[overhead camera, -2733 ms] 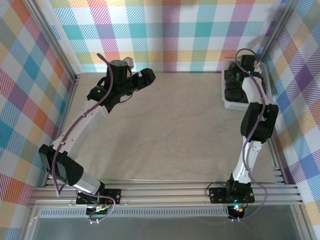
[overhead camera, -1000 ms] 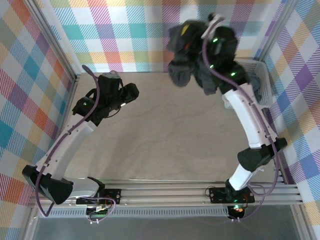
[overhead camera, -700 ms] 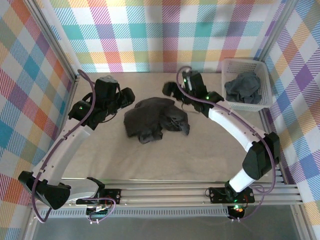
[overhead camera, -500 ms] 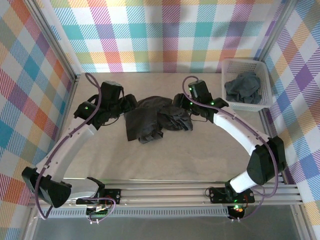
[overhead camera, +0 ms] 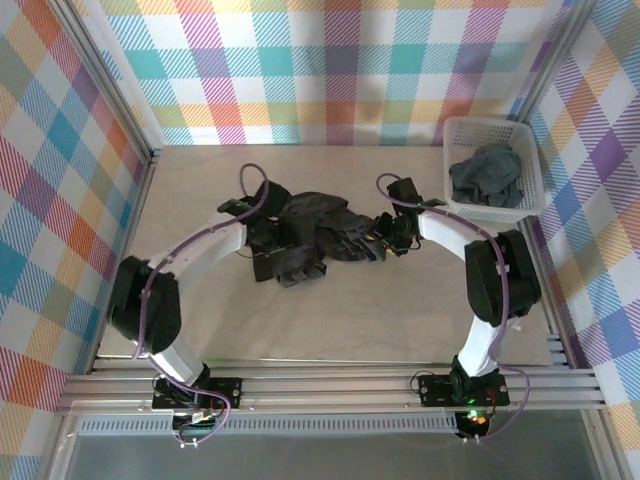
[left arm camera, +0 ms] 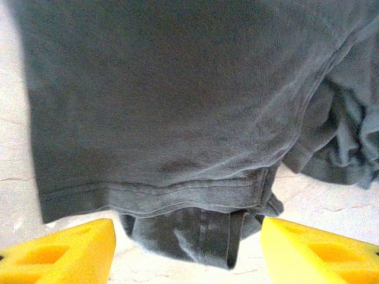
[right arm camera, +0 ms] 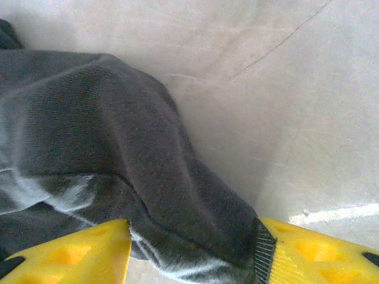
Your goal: Fold and stack the t-shirts
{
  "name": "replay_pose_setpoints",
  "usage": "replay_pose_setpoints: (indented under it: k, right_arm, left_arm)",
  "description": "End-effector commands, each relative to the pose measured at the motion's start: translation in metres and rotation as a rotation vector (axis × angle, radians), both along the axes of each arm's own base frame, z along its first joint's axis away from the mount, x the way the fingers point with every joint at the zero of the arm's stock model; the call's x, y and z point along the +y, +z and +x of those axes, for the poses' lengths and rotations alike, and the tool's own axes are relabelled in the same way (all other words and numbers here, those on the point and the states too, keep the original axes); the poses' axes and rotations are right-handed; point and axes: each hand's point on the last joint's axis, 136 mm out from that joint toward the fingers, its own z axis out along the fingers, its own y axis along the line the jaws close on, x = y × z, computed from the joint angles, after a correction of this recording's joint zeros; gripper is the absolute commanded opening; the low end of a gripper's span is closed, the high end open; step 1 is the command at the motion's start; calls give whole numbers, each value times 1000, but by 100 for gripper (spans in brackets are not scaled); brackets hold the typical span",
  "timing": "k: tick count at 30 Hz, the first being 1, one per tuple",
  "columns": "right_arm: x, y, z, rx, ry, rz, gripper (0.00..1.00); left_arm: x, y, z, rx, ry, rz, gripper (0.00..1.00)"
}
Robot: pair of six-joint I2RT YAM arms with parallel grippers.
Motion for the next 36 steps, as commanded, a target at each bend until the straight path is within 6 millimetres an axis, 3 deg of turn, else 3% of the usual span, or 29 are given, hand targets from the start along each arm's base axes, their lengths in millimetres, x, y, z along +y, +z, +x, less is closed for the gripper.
replay_pose_setpoints:
  k: [1, 6, 10, 14, 17, 19, 22, 26, 33, 36]
  right_arm:
    - [10, 0, -1, 20, 73, 10, 56]
    - [8, -9, -7, 33, 117, -12, 57]
    - [8, -13, -9, 44, 135, -16, 56]
    - [6, -15, -5, 34, 134, -36, 47]
    - [8, -15, 0, 28, 141, -36, 29]
    - [7, -12, 3, 22, 139, -47, 15]
    - [2, -4, 10, -13, 125, -73, 0]
    - [2, 11, 19, -62, 133, -91, 0]
    - [4, 31, 24, -91, 152, -86, 0]
    - [3, 31, 20, -79, 154, -89, 0]
  left_arm:
    - [-28, -6, 5, -31, -162, 86, 71]
    - [-44, -25, 17, -45, -242, 199, 74]
    - [-42, -34, 32, -61, -276, 354, 71]
    - [-12, -35, 52, -89, -240, 567, 51]
    - [-6, -33, 58, -99, -245, 579, 29]
    - [-6, -27, 62, -116, -246, 572, 22]
    - [-9, -5, 67, -165, -235, 548, 23]
    - [-16, 16, 67, -194, -231, 479, 32]
    - [-10, -4, 70, -117, -220, 426, 42]
    - [-13, -9, 75, -107, -229, 416, 38]
